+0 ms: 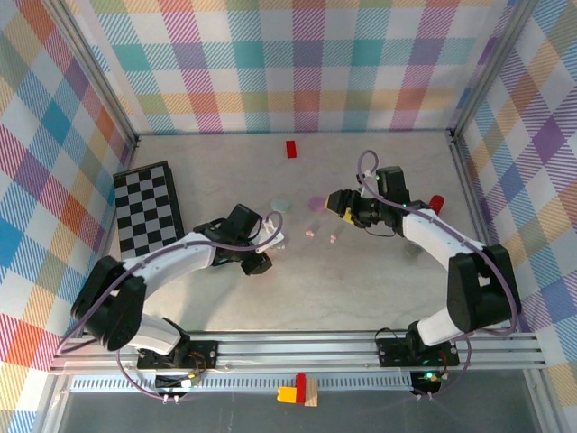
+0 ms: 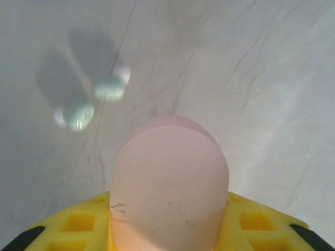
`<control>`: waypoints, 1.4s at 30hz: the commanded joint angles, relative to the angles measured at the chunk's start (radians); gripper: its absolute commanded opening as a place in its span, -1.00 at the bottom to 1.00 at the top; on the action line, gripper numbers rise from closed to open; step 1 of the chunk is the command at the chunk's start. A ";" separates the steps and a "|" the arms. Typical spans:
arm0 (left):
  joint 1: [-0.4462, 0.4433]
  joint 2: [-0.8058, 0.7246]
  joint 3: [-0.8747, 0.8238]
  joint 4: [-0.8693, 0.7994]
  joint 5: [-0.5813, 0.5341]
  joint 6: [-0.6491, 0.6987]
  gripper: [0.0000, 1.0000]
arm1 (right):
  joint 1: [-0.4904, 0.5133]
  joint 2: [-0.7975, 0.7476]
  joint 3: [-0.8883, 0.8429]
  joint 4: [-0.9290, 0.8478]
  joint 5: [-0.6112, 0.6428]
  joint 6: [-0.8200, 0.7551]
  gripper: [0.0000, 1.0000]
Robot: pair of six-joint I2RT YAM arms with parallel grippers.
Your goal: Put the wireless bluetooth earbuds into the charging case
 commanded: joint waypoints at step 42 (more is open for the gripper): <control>-0.121 -0.073 -0.045 0.549 0.215 0.046 0.45 | 0.195 -0.148 -0.039 -0.071 -0.179 0.058 -0.53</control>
